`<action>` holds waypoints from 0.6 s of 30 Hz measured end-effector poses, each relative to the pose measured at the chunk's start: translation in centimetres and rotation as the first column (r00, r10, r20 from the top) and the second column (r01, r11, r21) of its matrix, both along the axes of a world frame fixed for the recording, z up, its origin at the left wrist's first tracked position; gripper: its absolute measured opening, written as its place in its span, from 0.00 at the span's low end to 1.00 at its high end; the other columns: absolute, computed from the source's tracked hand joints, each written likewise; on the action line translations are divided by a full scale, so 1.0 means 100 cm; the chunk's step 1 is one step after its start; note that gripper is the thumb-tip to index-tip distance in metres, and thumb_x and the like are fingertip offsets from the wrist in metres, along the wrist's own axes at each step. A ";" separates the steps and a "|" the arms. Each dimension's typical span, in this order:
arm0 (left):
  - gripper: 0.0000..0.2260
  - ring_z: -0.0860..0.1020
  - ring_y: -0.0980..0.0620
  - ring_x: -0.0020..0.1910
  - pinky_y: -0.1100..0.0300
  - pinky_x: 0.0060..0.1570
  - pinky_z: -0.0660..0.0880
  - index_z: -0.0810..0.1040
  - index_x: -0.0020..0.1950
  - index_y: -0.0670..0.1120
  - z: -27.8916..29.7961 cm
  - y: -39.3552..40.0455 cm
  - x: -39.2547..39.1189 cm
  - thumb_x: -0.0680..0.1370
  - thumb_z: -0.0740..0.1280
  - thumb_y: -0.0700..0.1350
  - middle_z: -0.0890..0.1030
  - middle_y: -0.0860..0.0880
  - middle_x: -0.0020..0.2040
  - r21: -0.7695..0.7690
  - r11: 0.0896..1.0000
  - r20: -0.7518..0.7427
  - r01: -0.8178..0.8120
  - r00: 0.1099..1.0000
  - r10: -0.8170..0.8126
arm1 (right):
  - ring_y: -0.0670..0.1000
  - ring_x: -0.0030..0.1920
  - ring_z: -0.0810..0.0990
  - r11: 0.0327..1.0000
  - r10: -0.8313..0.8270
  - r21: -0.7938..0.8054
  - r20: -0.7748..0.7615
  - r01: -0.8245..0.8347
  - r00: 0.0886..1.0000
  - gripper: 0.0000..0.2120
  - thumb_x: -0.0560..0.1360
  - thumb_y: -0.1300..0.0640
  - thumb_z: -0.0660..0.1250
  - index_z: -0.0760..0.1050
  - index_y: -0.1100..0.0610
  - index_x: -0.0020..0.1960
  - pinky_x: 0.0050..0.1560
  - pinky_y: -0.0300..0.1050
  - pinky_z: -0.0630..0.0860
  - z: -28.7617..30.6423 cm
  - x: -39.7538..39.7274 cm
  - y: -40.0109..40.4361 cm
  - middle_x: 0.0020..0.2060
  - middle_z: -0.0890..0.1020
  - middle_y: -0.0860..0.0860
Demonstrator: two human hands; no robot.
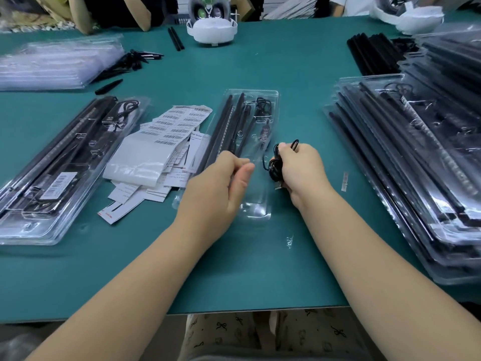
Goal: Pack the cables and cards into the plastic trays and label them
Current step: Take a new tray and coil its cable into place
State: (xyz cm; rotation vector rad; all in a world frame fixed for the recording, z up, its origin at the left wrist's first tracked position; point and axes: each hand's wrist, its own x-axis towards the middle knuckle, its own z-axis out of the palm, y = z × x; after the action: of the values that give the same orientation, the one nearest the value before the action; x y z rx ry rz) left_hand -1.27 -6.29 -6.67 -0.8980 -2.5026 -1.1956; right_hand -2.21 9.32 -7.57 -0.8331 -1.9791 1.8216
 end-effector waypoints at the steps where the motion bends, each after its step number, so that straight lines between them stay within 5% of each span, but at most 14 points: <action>1: 0.25 0.74 0.59 0.38 0.75 0.38 0.67 0.77 0.51 0.43 -0.001 0.001 0.000 0.77 0.50 0.61 0.80 0.52 0.38 0.024 1.000 0.011 -0.018 1.000 0.017 | 0.52 0.37 0.66 0.998 0.015 0.060 -0.015 -0.014 1.000 0.11 0.77 0.58 0.60 0.68 0.60 0.37 0.36 0.45 0.65 -0.001 0.001 -0.001 0.35 0.69 0.55; 5: 0.25 0.73 0.57 0.39 0.66 0.35 0.64 0.76 0.53 0.43 -0.005 0.004 0.001 0.78 0.48 0.59 0.81 0.50 0.40 0.020 1.000 -0.027 -0.018 0.999 0.019 | 0.51 0.43 0.74 0.958 0.045 0.283 0.022 -0.049 0.999 0.07 0.75 0.54 0.66 0.75 0.50 0.37 0.35 0.40 0.67 -0.003 -0.002 -0.007 0.42 0.79 0.53; 8: 0.24 0.72 0.54 0.41 0.60 0.33 0.59 0.76 0.53 0.42 -0.005 0.004 0.001 0.79 0.49 0.58 0.79 0.52 0.38 0.001 1.000 -0.034 -0.014 0.999 0.014 | 0.50 0.34 0.69 0.916 0.044 0.397 0.027 -0.051 0.999 0.07 0.74 0.52 0.67 0.79 0.54 0.42 0.32 0.39 0.64 -0.005 -0.003 -0.012 0.32 0.74 0.48; 10: 0.21 0.72 0.53 0.42 0.59 0.35 0.60 0.76 0.51 0.41 -0.005 0.006 0.003 0.80 0.51 0.55 0.78 0.53 0.39 -0.032 0.999 -0.038 0.015 0.999 -0.016 | 0.50 0.37 0.72 0.893 0.001 0.449 0.021 -0.010 1.000 0.10 0.74 0.51 0.68 0.74 0.56 0.50 0.36 0.41 0.66 -0.007 -0.004 -0.015 0.35 0.74 0.46; 14: 0.19 0.76 0.47 0.50 0.57 0.43 0.67 0.74 0.44 0.39 -0.004 0.005 0.002 0.78 0.60 0.55 0.80 0.42 0.52 -0.196 0.976 -0.088 0.091 0.990 -0.110 | 0.48 0.30 0.66 0.842 -0.035 0.539 0.069 -0.008 0.997 0.19 0.72 0.49 0.71 0.64 0.53 0.33 0.30 0.45 0.60 -0.006 -0.002 -0.014 0.27 0.68 0.45; 18: 0.19 0.76 0.52 0.55 0.62 0.48 0.68 0.73 0.55 0.45 -0.002 -0.009 -0.009 0.71 0.73 0.55 0.78 0.51 0.59 -0.294 0.942 0.006 0.160 0.986 -0.165 | 0.53 0.32 0.66 0.713 0.037 0.691 0.138 -0.123 0.990 0.22 0.75 0.47 0.66 0.63 0.56 0.30 0.32 0.47 0.56 -0.003 0.003 -0.008 0.29 0.66 0.50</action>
State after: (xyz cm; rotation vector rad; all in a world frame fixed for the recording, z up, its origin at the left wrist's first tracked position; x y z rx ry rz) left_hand -2.20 -7.18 -6.90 -1.2026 -2.6794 -0.8628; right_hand -1.90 8.48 -7.90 -0.6039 -2.5340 0.8948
